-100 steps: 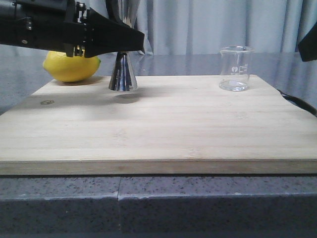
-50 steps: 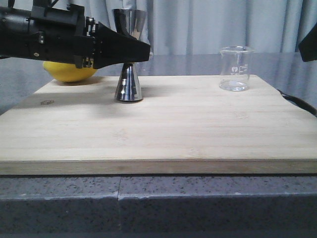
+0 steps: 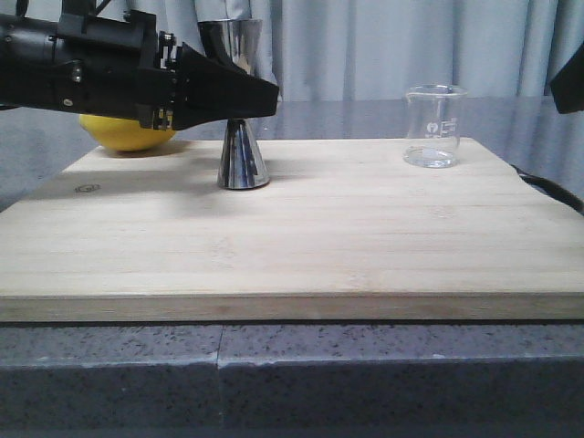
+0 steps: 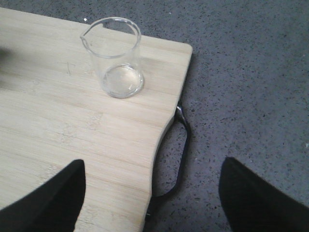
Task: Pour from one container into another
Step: 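Lower the filled jigger onto the board with the left gripper, then open the left gripper and raise it away from the jigger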
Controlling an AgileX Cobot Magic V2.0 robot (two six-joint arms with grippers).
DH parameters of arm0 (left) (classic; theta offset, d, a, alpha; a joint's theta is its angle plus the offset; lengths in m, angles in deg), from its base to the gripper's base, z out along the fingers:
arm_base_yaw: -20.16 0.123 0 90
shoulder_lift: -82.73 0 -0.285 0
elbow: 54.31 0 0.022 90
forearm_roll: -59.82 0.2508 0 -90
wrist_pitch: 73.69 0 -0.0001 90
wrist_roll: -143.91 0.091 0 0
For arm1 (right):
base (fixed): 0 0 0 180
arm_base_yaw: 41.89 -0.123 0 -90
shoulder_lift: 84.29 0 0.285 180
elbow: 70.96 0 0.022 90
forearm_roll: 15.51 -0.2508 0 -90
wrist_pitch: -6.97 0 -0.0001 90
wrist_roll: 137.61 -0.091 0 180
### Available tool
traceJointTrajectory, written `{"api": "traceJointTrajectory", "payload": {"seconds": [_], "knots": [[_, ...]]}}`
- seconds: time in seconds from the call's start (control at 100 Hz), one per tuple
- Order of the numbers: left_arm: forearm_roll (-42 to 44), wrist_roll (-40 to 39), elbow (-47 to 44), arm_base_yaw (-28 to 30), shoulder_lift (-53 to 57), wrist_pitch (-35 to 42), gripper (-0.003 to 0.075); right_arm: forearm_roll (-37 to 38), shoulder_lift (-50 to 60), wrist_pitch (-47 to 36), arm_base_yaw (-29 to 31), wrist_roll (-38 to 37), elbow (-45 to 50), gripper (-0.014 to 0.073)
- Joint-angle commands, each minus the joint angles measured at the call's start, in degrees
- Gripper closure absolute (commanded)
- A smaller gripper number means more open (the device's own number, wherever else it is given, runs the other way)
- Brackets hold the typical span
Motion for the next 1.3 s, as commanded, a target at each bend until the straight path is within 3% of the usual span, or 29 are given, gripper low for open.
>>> {"api": "traceJointTrajectory", "payload": {"seconds": [0.0, 0.14, 0.4, 0.61, 0.78, 1.04, 1.29], "knots": [[-4.1, 0.1, 1.5, -0.7, 2.4, -6.1, 0.0370, 1.1, 0.9, -3.7, -0.1, 0.0, -1.7, 0.0073], [-4.0, 0.1, 1.5, -0.7, 2.4, -6.1, 0.0313, 1.1, 0.9, -4.0, -0.1, 0.0, -1.7, 0.0073], [-3.6, -1.0, 1.5, -0.7, 2.6, -6.1, 0.0120, 1.1, 0.9, -4.8, -0.1, 0.0, -1.7, 0.0073], [1.3, -4.1, 1.5, -0.7, 6.3, -5.3, 0.0108, 1.1, 0.9, -5.5, -0.1, 0.0, -1.7, 0.0073], [7.7, -8.6, 1.5, -0.7, 11.5, 3.3, 0.0108, 1.1, 0.9, -5.5, -0.1, 0.0, -1.7, 0.0073], [28.2, -26.0, 1.5, -0.7, 21.1, 13.6, 0.0109, 1.1, 0.9, -0.1, -0.1, 0.0, -3.4, 0.0073], [49.4, -51.9, 1.5, -0.7, 31.6, 20.3, 0.0110, 0.2, 0.9, 13.3, -0.1, 0.0, -9.3, 0.0073]]}}
